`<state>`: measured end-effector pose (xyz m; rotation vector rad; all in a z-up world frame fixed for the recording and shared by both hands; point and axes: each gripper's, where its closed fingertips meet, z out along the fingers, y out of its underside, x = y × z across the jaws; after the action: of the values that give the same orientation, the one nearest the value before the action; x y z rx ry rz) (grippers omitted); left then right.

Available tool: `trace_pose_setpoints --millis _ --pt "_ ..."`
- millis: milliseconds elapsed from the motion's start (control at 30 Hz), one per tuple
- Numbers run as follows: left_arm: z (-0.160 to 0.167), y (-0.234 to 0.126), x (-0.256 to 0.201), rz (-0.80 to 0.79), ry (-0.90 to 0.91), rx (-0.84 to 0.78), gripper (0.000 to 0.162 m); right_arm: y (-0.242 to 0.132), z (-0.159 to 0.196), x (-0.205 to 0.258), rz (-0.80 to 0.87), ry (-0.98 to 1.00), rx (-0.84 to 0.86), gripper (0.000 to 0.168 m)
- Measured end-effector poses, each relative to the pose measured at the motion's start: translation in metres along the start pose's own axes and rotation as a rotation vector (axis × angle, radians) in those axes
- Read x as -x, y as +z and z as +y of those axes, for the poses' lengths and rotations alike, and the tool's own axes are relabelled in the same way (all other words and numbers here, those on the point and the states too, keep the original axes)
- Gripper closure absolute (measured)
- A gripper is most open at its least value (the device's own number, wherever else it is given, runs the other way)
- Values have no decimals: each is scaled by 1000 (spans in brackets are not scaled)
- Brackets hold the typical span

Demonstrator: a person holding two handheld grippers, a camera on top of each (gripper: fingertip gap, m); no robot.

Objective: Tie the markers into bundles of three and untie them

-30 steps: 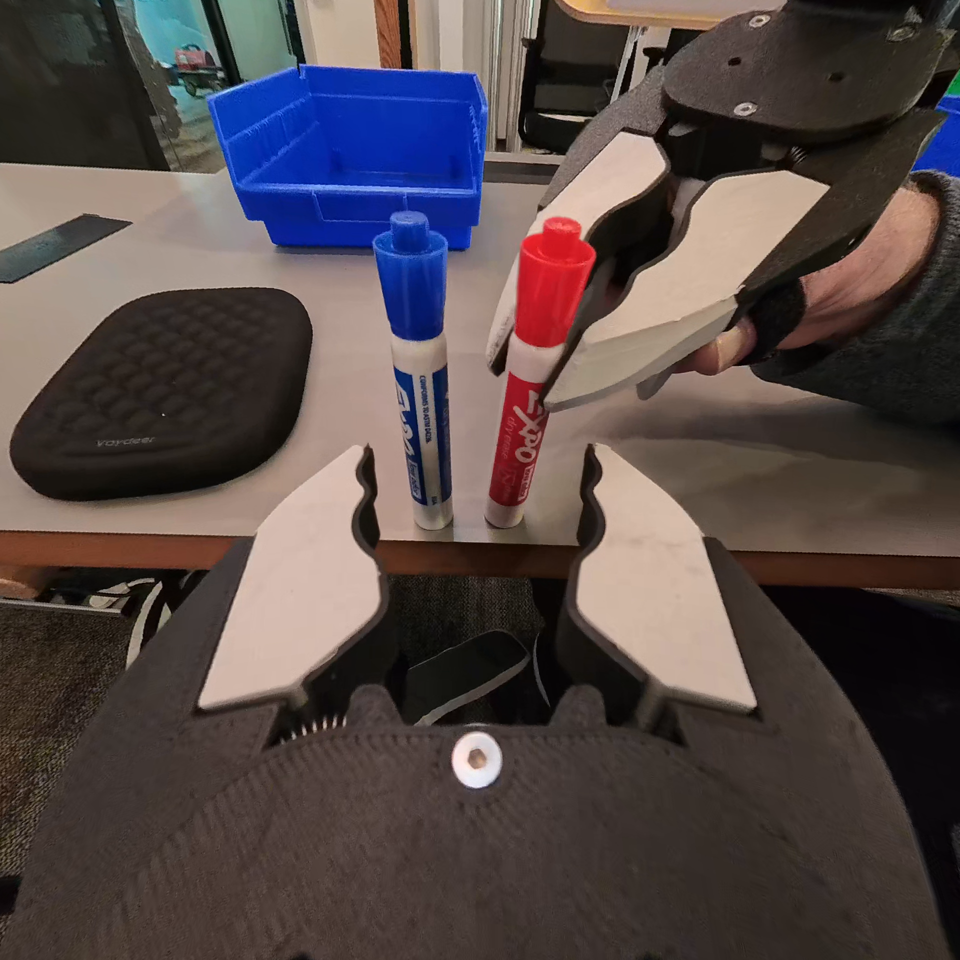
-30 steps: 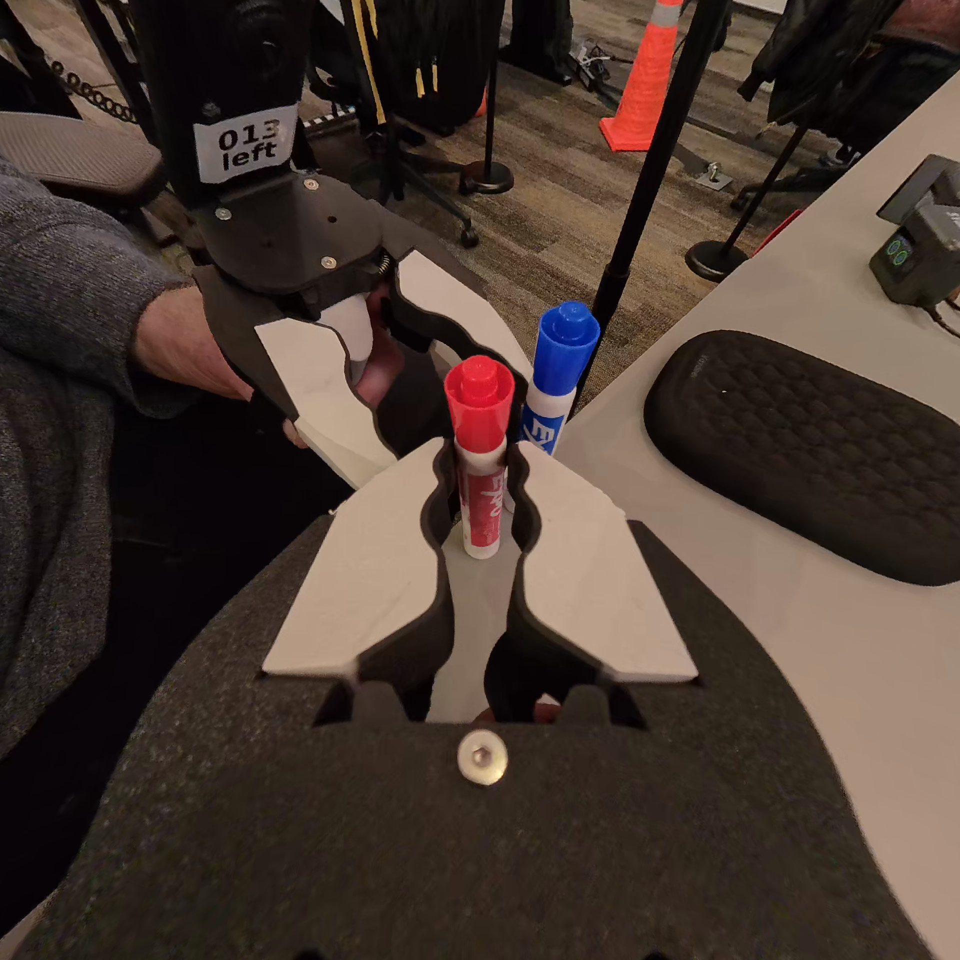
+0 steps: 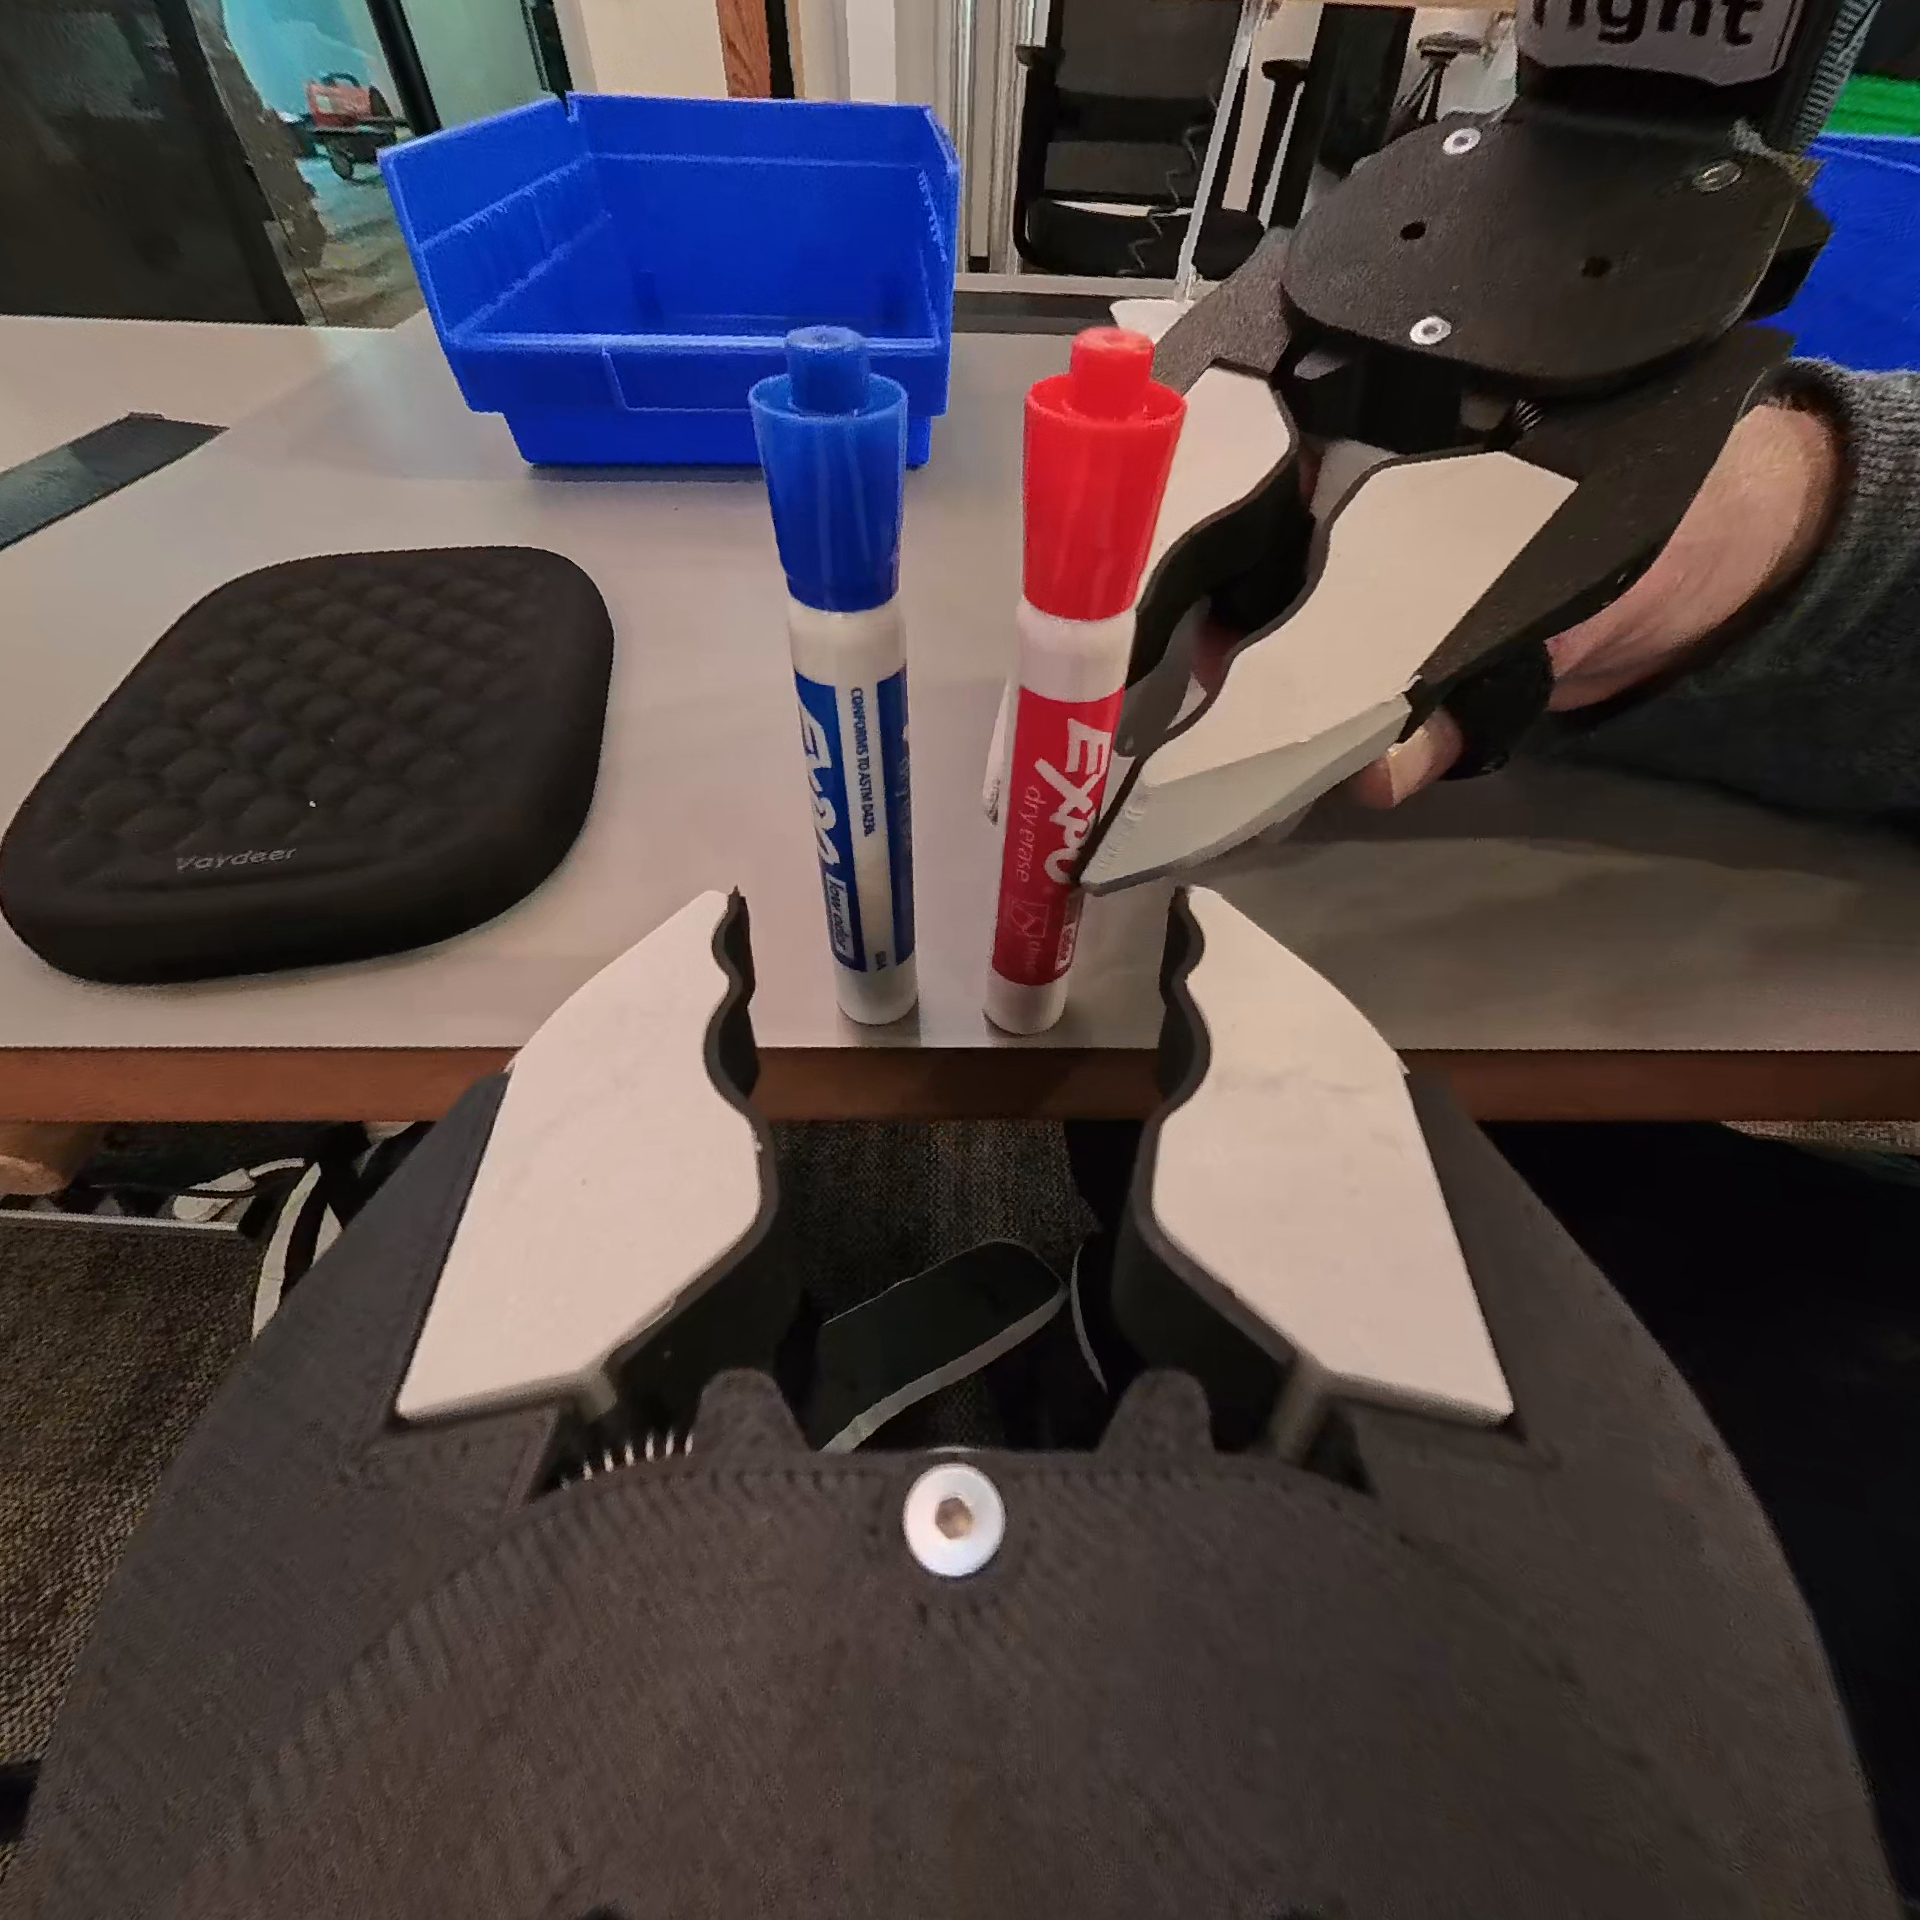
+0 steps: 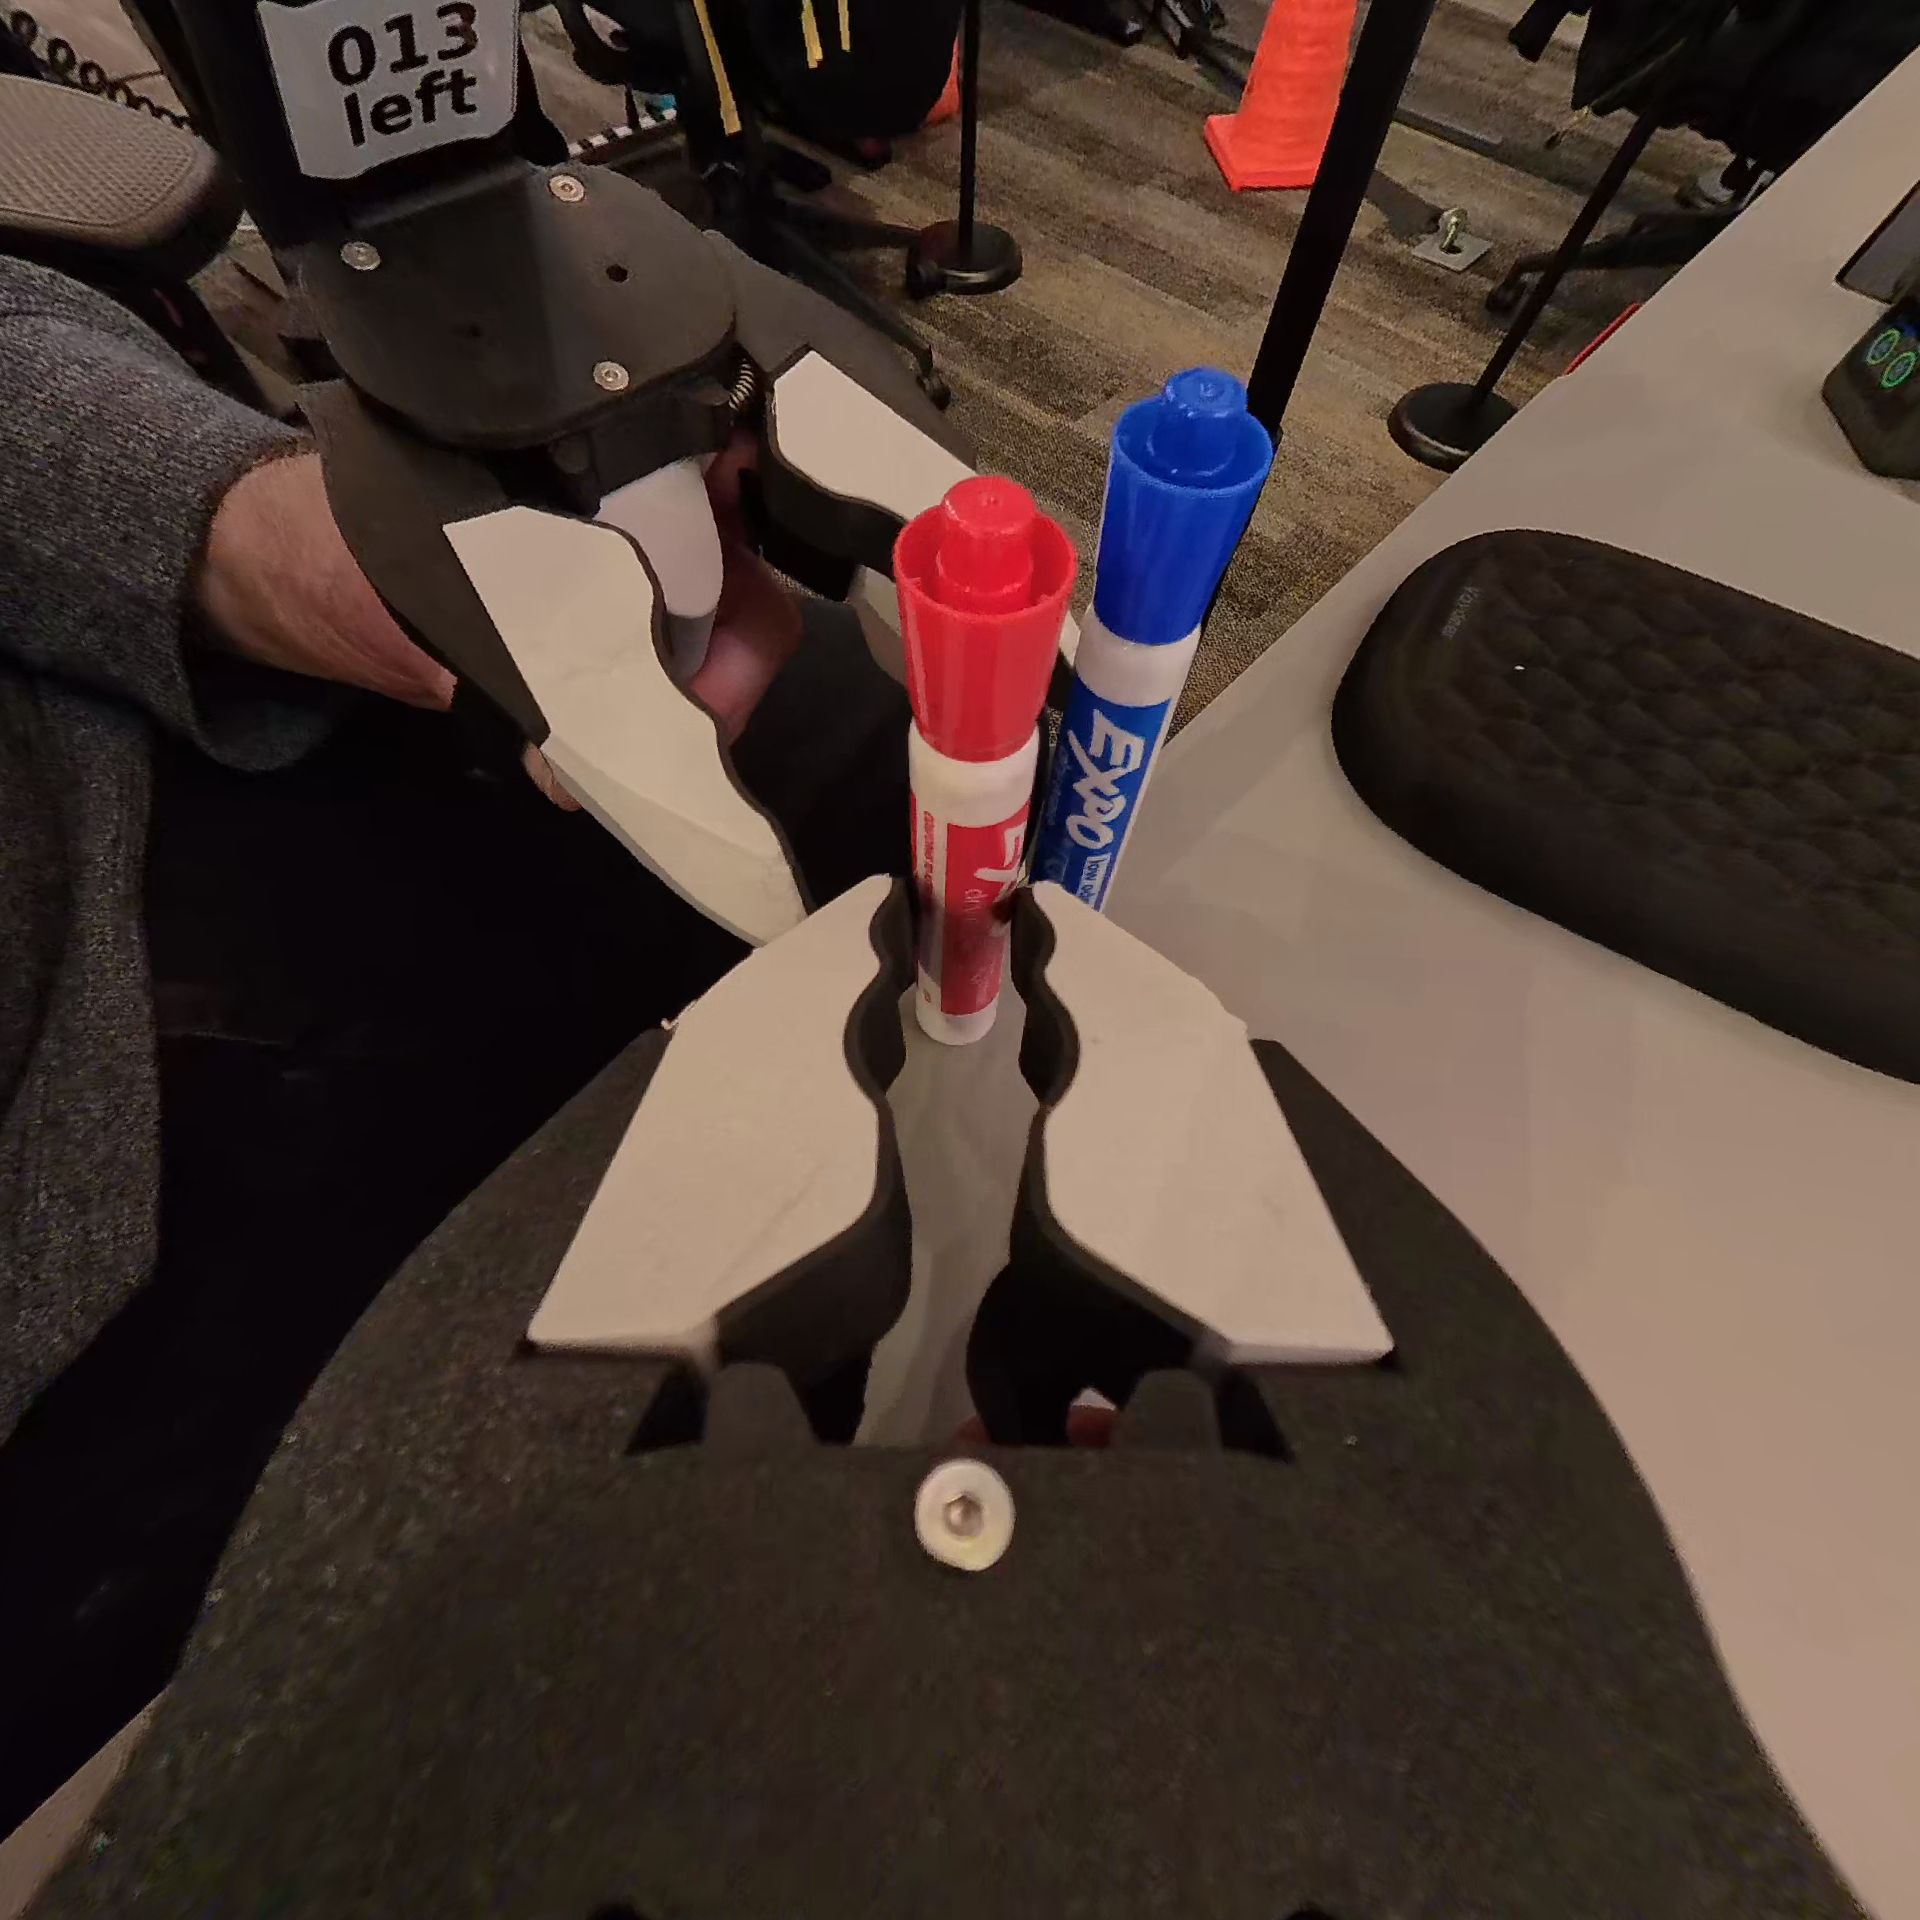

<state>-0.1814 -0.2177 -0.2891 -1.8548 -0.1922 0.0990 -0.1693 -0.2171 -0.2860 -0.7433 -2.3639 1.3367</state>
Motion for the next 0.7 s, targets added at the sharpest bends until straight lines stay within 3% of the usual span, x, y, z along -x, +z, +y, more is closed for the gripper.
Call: trace_pose_setpoints --millis 33,700 --pt "0 0 0 1 -2 0 87 1 0 0 -2 0 2 151" --pt "5 4 0 6 -2 9 87 5 -2 -8 17 7 -6 151"
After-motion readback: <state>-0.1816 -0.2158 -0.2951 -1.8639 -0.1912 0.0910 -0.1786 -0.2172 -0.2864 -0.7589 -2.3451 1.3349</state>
